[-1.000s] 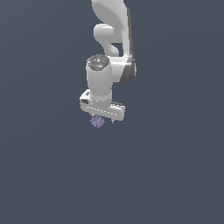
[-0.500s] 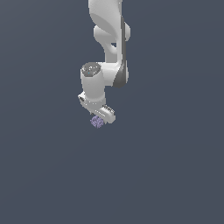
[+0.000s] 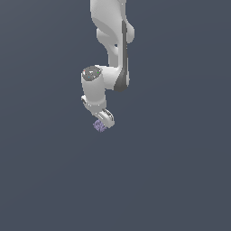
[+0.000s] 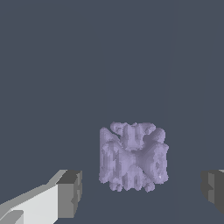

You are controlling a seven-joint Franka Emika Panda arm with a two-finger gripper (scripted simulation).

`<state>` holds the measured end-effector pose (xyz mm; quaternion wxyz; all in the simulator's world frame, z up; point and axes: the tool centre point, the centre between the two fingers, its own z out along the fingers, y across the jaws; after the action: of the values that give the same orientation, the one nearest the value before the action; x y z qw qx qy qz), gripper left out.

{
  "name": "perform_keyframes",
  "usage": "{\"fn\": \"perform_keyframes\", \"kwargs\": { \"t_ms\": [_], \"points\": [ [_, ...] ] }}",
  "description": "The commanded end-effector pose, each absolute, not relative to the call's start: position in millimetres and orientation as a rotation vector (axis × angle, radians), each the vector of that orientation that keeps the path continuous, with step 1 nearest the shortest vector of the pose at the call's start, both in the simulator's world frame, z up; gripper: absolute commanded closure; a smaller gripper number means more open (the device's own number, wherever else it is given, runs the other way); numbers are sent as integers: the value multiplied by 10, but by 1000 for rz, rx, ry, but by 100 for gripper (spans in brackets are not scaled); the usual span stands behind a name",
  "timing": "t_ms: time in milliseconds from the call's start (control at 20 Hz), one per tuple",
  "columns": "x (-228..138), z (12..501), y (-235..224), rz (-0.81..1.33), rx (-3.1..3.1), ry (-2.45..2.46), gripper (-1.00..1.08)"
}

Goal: Pick up the object and move it to a goal position.

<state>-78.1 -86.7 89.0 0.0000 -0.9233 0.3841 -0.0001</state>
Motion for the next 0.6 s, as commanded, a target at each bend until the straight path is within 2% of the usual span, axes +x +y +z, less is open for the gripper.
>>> {"fn": "perform_keyframes", "kwargs": {
  "t_ms": [0, 550],
  "points": [
    [-793, 881, -874, 0, -2894, 1221, -92],
    [-802, 569, -874, 0, -2896, 1219, -92]
  ]
}}
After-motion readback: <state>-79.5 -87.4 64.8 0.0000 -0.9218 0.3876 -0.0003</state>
